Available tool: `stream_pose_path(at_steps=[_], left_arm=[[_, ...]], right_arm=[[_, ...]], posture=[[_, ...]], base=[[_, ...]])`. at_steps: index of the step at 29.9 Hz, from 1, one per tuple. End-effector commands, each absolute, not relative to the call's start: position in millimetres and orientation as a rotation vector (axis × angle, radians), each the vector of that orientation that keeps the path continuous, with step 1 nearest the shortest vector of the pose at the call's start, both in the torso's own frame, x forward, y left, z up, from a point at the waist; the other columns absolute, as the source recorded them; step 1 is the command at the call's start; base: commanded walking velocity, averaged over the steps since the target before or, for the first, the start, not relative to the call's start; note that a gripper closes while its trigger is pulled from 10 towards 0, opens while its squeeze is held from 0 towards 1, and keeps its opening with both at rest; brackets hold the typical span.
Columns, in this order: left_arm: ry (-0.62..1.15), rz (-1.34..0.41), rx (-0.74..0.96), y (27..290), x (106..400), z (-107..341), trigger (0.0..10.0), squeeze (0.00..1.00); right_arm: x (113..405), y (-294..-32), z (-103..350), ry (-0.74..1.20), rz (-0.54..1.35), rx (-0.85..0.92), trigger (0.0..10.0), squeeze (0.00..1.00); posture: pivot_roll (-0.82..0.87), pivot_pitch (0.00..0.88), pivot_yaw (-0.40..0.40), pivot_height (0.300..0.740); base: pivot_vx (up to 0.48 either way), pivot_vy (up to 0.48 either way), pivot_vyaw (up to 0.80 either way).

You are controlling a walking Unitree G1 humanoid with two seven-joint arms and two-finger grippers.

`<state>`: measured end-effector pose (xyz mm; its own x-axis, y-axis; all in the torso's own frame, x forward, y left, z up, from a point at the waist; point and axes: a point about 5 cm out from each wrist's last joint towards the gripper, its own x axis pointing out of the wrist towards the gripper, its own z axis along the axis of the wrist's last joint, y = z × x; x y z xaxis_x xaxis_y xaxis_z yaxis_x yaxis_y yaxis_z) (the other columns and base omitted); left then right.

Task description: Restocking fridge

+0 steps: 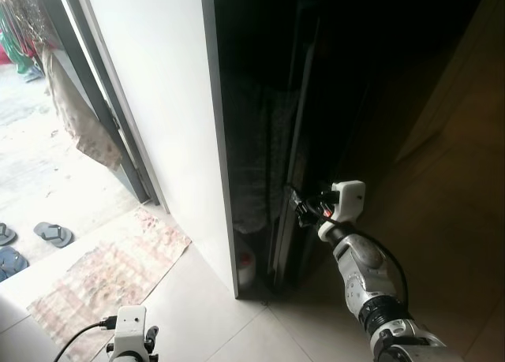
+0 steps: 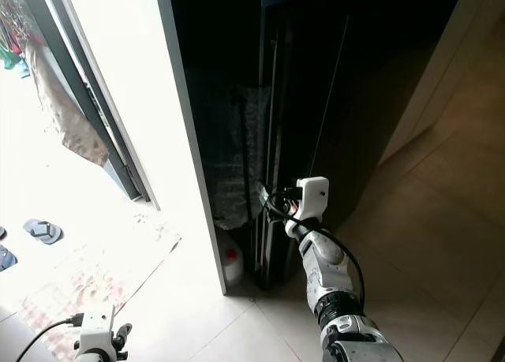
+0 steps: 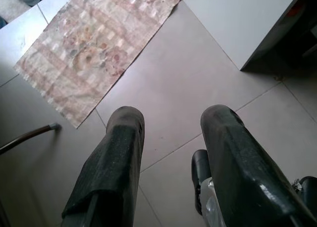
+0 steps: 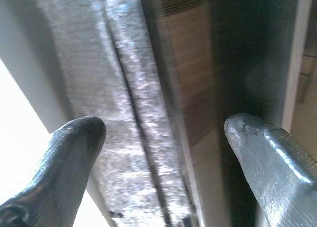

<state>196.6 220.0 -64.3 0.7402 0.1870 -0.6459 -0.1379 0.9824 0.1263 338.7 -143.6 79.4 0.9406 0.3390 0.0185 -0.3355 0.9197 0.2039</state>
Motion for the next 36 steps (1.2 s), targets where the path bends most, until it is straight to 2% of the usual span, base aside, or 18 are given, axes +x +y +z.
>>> stream_pose_path(at_steps=[1, 13, 16, 18, 20, 22, 24, 27, 31, 36], left_arm=[[0.732, 0.181, 0.068, 222, 195, -66, 10.0, 0.00], [0.726, 0.181, 0.075, 223, 197, -64, 10.0, 0.00], [0.735, 0.178, 0.077, 222, 194, -66, 10.0, 0.00], [0.740, 0.180, 0.074, 222, 192, -67, 10.0, 0.00], [0.743, 0.183, 0.071, 222, 190, -68, 10.0, 0.00], [0.744, 0.183, 0.070, 222, 189, -68, 10.0, 0.00], [0.742, 0.183, 0.067, 221, 189, -68, 10.0, 0.00], [0.741, 0.183, 0.067, 222, 190, -68, 10.0, 0.00], [0.730, 0.183, 0.068, 222, 193, -66, 10.0, 0.00], [0.734, 0.184, 0.068, 222, 193, -66, 10.0, 0.00]], right_arm=[[339, -145, 80, 0.018, 0.339, 0.205, 10.0, 0.00], [344, -144, 94, -0.054, 0.355, 0.117, 10.0, 0.00], [342, -145, 116, -0.204, 0.317, 0.028, 10.0, 0.00], [337, -148, 124, -0.279, 0.267, -0.001, 10.0, 0.00], [324, -166, 122, -0.316, 0.096, -0.105, 10.0, 0.00], [321, -171, 119, -0.309, 0.052, -0.107, 10.0, 0.00], [303, -193, 98, -0.240, -0.095, -0.128, 10.0, 0.00], [294, -201, 87, -0.196, -0.154, -0.111, 10.0, 0.00], [295, -196, 87, -0.188, -0.134, -0.079, 10.0, 0.00], [302, -176, 98, -0.221, -0.018, -0.089, 10.0, 0.00]], posture=[[0.00, 0.035, 0.015, 0.740], [0.00, 0.038, 0.018, 0.740], [0.00, 0.040, 0.018, 0.740], [-0.01, 0.039, 0.016, 0.740], [0.00, 0.039, 0.013, 0.740], [0.00, 0.039, 0.013, 0.740], [-0.01, 0.042, 0.015, 0.740], [-0.01, 0.043, 0.015, 0.740], [-0.01, 0.042, 0.015, 0.740], [-0.01, 0.040, 0.012, 0.740]], base=[[0.000, 0.000, 0.00], [0.000, 0.000, 0.00], [0.000, 0.000, 0.00], [0.000, 0.000, 0.00], [0.000, 0.000, 0.00], [0.000, 0.000, 0.00], [0.000, 0.000, 0.00], [0.000, 0.000, 0.00], [0.000, 0.000, 0.00], [0.000, 0.000, 0.13]])
